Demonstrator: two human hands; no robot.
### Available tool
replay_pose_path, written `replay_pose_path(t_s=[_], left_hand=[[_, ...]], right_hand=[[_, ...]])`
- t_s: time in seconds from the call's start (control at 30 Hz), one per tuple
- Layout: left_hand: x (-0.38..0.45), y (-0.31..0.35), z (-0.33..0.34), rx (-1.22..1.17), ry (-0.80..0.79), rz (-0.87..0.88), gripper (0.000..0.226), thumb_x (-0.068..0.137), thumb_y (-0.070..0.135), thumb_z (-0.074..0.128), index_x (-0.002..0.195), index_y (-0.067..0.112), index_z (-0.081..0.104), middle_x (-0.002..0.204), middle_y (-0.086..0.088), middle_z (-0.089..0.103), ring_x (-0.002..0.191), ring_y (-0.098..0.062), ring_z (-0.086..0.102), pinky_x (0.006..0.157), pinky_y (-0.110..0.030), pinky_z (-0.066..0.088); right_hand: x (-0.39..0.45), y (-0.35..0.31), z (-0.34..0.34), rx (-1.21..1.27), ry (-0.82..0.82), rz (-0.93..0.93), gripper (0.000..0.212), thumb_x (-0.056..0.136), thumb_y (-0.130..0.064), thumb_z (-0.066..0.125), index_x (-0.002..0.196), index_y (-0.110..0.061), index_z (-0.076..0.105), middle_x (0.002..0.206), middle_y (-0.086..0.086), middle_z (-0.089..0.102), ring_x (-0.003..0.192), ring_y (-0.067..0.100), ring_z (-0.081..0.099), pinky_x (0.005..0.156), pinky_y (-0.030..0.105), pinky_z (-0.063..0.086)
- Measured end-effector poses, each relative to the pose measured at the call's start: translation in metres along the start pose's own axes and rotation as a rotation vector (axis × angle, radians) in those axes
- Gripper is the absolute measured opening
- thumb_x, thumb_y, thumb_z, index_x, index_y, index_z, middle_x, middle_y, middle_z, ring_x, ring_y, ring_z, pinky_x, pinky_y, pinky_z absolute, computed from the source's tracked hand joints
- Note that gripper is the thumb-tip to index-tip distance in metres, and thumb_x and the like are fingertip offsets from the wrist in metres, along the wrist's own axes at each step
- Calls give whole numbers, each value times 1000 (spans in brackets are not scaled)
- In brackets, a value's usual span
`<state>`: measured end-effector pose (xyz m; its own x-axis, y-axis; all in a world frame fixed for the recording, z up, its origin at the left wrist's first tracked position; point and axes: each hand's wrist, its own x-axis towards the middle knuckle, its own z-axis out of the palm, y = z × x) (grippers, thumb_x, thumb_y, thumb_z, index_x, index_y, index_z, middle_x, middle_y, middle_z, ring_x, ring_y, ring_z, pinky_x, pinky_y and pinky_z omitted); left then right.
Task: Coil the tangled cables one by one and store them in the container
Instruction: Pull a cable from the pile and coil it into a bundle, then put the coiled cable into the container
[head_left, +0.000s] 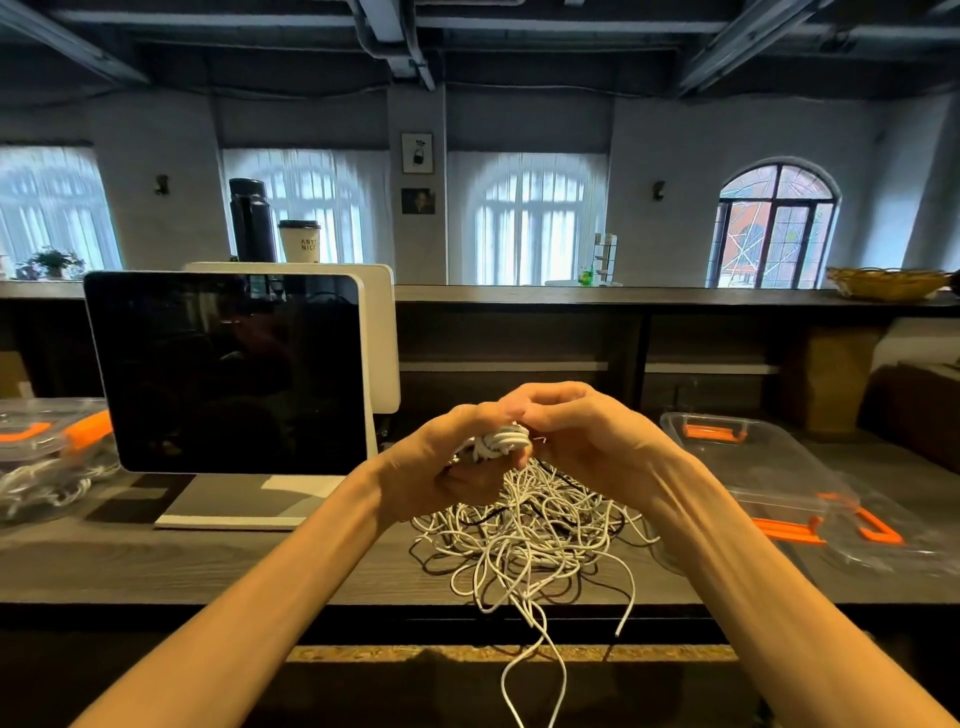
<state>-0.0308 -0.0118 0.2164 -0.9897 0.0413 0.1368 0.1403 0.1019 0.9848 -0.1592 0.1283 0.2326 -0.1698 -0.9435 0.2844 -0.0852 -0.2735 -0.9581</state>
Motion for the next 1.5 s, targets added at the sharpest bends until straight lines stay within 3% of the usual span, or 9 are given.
replay_pose_path(t_s=[0.2, 0.37, 0.47, 0.73, 0.87, 0.97, 1.07, 1.23, 1.5], left_hand=[[9, 6, 4, 183, 119, -49, 39, 93, 49, 60, 65, 22, 64, 55, 4, 37, 44, -10, 23, 45, -25, 19], [22, -11, 8, 11, 307, 37, 46, 95, 58, 53, 79, 15, 56, 56, 2, 33, 43, -9, 26, 42, -21, 23], [34, -17, 15, -35, 401, 46, 52, 97, 62, 46, 73, 19, 63, 53, 2, 33, 42, -8, 28, 40, -18, 24], [88, -20, 39, 131, 510, 89, 51, 109, 43, 29, 85, 19, 67, 56, 10, 57, 50, -2, 49, 44, -13, 34], [121, -24, 47, 127, 384, 24, 63, 107, 54, 26, 102, 10, 71, 77, -4, 66, 65, -13, 56, 51, -20, 38], [150, -27, 52, 168, 386, -50, 54, 107, 52, 32, 123, 8, 60, 105, -13, 72, 74, -20, 69, 55, -24, 50], [172, -31, 61, 197, 380, -65, 36, 107, 36, 44, 129, 9, 55, 104, -10, 70, 71, -18, 70, 58, -26, 53], [204, -45, 70, 250, 258, -80, 20, 103, 24, 56, 119, 13, 63, 101, -9, 73, 73, -15, 71, 61, -25, 55], [236, -72, 62, 281, 230, -80, 14, 102, 16, 57, 110, 13, 68, 94, -7, 75, 72, -13, 73, 61, -25, 55]], right_hand=[[8, 8, -5, -101, 422, -119, 22, 96, -15, 66, 76, -13, 75, 73, -1, 64, 87, 24, 53, 88, 40, 41], [0, 20, -10, -203, 487, -283, 13, 100, -17, 63, 99, -8, 73, 85, -1, 72, 82, 9, 65, 81, 28, 52], [-4, 26, -13, -337, 488, -352, 13, 101, -15, 62, 105, -6, 70, 97, 5, 74, 93, 17, 71, 84, 27, 58], [-23, 30, -49, -398, 639, -188, 35, 85, -35, 81, 116, -24, 69, 102, -6, 75, 95, 8, 73, 76, 24, 61], [-38, 29, -80, -394, 753, -213, 28, 87, -18, 81, 114, -13, 72, 98, -2, 77, 89, 5, 74, 69, 15, 55], [-45, 27, -124, -374, 853, -207, 29, 89, -15, 79, 116, -17, 71, 102, 1, 76, 93, 10, 73, 74, 22, 57], [-53, 28, -181, -457, 967, -104, 34, 86, -20, 82, 117, -18, 69, 105, 7, 74, 99, 21, 73, 77, 37, 63], [-60, 46, -250, -855, 984, 268, 38, 83, -22, 83, 115, -9, 69, 106, 10, 71, 92, 22, 71, 74, 35, 63], [-29, 87, -274, -1018, 506, 926, 25, 88, -15, 73, 112, -5, 71, 96, 9, 74, 84, 19, 74, 67, 27, 60]])
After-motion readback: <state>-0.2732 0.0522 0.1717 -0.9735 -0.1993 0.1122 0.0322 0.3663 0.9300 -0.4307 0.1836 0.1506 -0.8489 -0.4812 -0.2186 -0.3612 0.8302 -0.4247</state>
